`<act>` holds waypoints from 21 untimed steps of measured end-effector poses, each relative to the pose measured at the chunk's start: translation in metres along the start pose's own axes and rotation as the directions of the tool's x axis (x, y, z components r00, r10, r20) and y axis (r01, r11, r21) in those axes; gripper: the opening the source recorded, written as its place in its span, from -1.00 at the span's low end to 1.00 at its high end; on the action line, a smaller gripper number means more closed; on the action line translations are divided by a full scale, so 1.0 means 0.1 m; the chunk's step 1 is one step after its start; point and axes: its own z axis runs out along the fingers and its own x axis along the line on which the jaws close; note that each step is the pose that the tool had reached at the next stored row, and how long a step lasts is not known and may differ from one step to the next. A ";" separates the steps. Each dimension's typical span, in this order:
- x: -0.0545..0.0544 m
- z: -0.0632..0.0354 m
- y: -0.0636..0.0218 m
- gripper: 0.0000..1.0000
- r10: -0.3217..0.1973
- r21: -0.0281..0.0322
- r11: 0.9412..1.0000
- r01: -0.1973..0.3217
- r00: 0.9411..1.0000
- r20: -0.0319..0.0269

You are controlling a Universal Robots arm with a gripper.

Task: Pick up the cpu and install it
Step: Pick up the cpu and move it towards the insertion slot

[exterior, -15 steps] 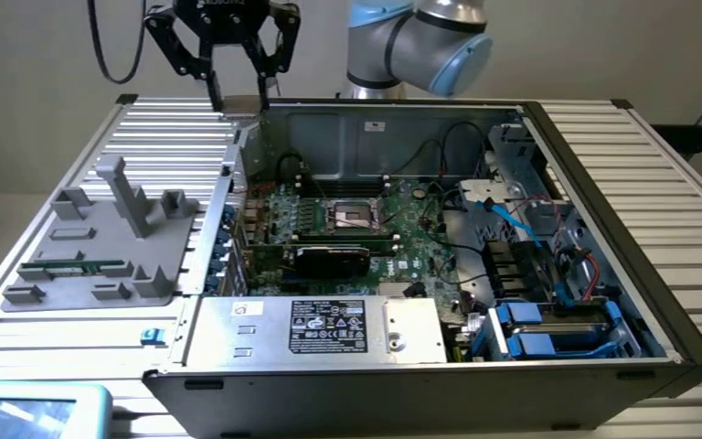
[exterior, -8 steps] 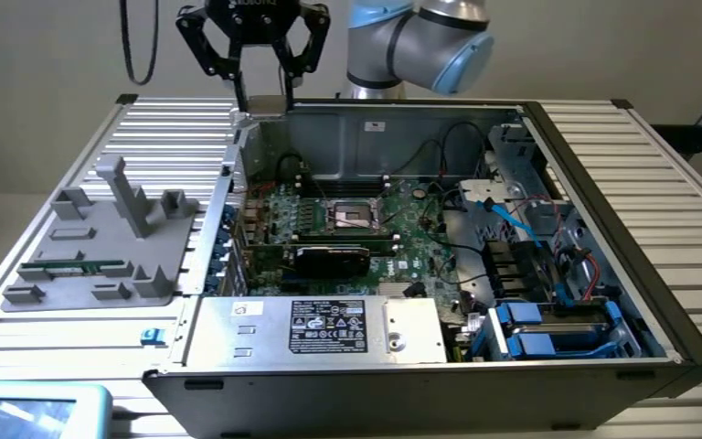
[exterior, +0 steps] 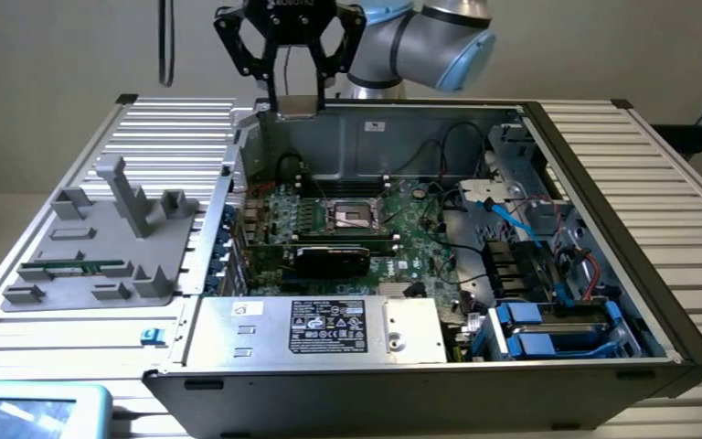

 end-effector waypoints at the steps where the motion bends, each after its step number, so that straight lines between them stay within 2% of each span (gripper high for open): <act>1: -0.05 0.001 -0.003 0.05 0.000 0.000 1.000 0.000 1.000 0.000; 7: -0.31 0.014 -0.019 0.05 0.000 -0.003 1.000 0.000 1.000 0.001; 11: -0.44 0.026 -0.015 0.05 0.000 -0.006 1.000 0.000 1.000 0.002; 17: -0.46 0.031 -0.008 0.05 0.000 -0.006 1.000 0.000 1.000 0.002; 21: -0.48 0.046 0.078 0.05 0.001 -0.006 1.000 -0.001 1.000 0.002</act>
